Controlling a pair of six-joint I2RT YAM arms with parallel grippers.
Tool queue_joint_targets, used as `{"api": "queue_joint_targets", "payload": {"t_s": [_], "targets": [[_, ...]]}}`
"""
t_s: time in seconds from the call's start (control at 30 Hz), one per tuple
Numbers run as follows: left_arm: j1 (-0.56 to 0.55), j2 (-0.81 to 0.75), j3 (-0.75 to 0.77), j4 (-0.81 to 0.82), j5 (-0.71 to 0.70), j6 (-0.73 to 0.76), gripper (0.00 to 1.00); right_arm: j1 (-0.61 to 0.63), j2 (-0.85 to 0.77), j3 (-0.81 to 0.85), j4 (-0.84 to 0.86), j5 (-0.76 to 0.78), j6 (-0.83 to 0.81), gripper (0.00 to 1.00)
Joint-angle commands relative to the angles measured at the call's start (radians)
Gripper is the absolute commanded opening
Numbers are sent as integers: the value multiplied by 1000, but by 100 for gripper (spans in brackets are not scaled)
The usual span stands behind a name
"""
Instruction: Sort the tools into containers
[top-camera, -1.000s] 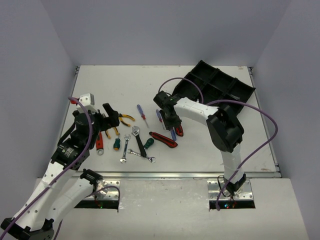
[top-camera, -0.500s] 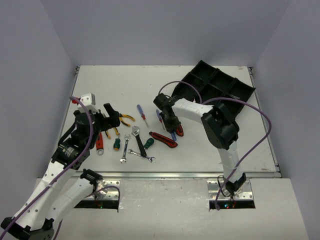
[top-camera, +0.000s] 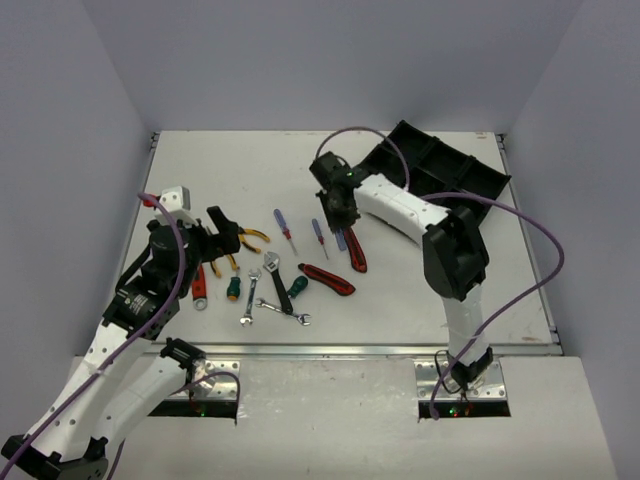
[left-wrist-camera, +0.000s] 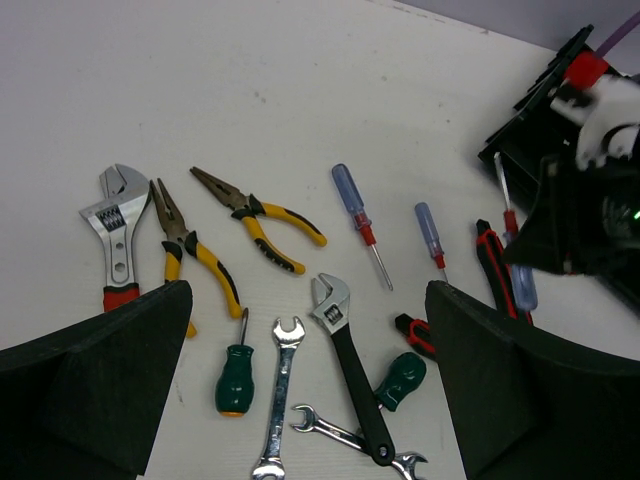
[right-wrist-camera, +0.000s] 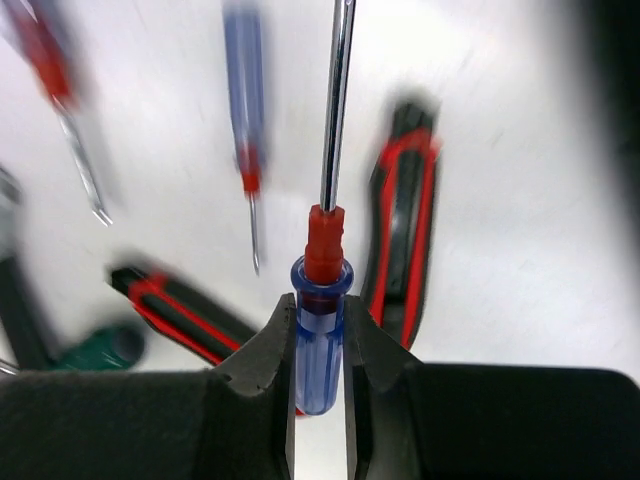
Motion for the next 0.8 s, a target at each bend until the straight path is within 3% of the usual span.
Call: {"api": "queue_joint_targets", "payload": {"t_s": [0.0, 0.17, 0.3, 0.6, 0.77], "targets": [[-7, -1, 1, 50, 1, 13, 100, -172, -67, 239, 6, 47, -32, 0], [-7, 4, 0, 50, -5, 13, 100, -358, 54, 471, 54, 75, 6, 0], [-7, 13, -3, 49, -8, 13, 100, -454, 94, 497, 290, 129, -35, 0], [-7, 52, 0, 51, 9, 18, 100, -520, 280, 568, 682, 173, -177, 0], [-7, 63, -1, 52, 20, 21, 100, -522, 373, 582, 792, 185, -244, 0]]}}
